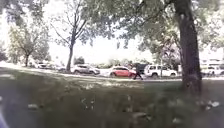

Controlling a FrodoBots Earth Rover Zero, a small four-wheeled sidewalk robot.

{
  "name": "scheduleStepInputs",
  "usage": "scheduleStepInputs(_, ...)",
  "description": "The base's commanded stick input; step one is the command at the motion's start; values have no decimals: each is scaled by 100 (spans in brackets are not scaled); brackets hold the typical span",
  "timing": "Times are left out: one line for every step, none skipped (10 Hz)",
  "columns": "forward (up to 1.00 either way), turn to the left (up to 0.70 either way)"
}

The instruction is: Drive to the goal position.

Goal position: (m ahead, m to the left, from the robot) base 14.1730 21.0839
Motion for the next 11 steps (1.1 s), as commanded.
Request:
scheduleStepInputs(70,0)
scheduleStepInputs(70,1)
scheduleStepInputs(70,21)
scheduleStepInputs(70,35)
scheduleStepInputs(70,35)
scheduleStepInputs(70,35)
scheduleStepInputs(70,19)
scheduleStepInputs(70,0)
scheduleStepInputs(70,0)
scheduleStepInputs(70,0)
scheduleStepInputs(70,0)
